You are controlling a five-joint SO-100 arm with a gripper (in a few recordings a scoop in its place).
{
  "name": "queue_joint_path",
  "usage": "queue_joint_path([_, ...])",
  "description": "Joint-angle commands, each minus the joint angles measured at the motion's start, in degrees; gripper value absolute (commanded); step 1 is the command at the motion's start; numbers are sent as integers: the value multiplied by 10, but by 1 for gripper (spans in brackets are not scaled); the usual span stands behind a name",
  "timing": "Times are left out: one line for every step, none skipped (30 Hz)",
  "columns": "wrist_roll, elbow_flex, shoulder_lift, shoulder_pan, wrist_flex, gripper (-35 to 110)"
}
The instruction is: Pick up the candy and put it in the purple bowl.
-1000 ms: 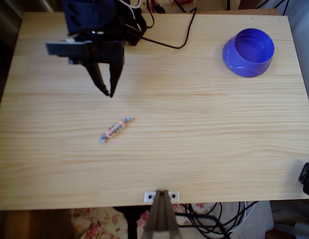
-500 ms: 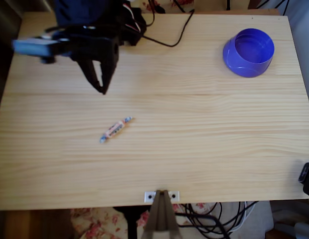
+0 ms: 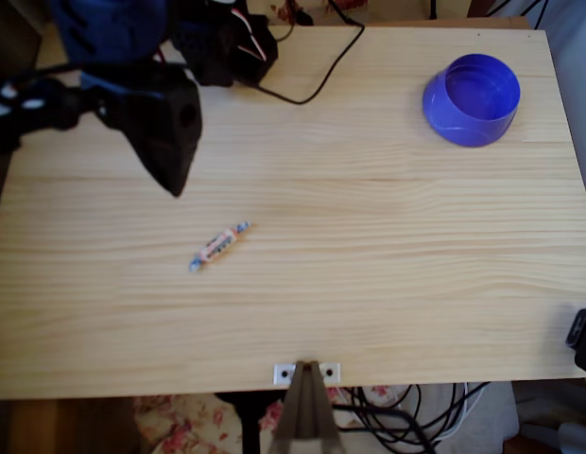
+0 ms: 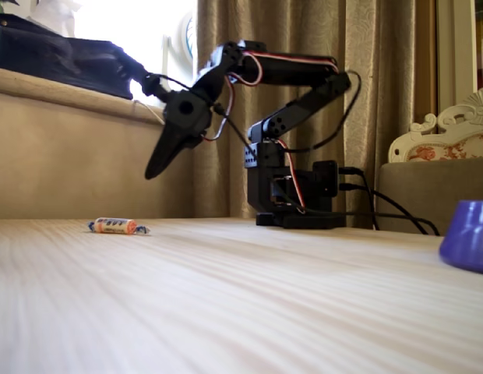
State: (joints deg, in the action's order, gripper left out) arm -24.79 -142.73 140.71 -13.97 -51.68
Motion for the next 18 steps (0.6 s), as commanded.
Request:
queue_joint_path([-36, 121, -76, 20, 17, -1])
queue_joint_path([-45, 142, -98, 25, 13, -1])
queue_joint_path([-55, 166, -120, 27, 6, -1])
queue_joint_path([-65, 188, -139, 29, -3, -1])
queue_joint_path([-76, 209, -158, 31, -14, -1])
queue_joint_path([-90, 232, -175, 33, -31, -1])
queue_joint_path([-101, 252, -188, 39, -47, -1])
queue_joint_path([-110, 265, -196, 43, -61, -1])
queue_joint_path([-114, 275, -201, 47, -69, -1])
queue_joint_path([-117, 281, -206, 51, -78, -1])
queue_joint_path([-117, 284, -207, 53, -84, -1])
queue_joint_path([-117, 284, -208, 56, -92, -1])
queue_joint_path([-115, 283, -209, 59, -102, -1])
queue_joint_path([-113, 280, -213, 60, -109, -1])
queue_joint_path([-113, 278, -219, 61, -113, -1])
queue_joint_path([-113, 274, -229, 61, -116, -1])
queue_joint_path([-112, 271, -239, 61, -116, -1])
queue_joint_path([-114, 270, -250, 62, -119, -1])
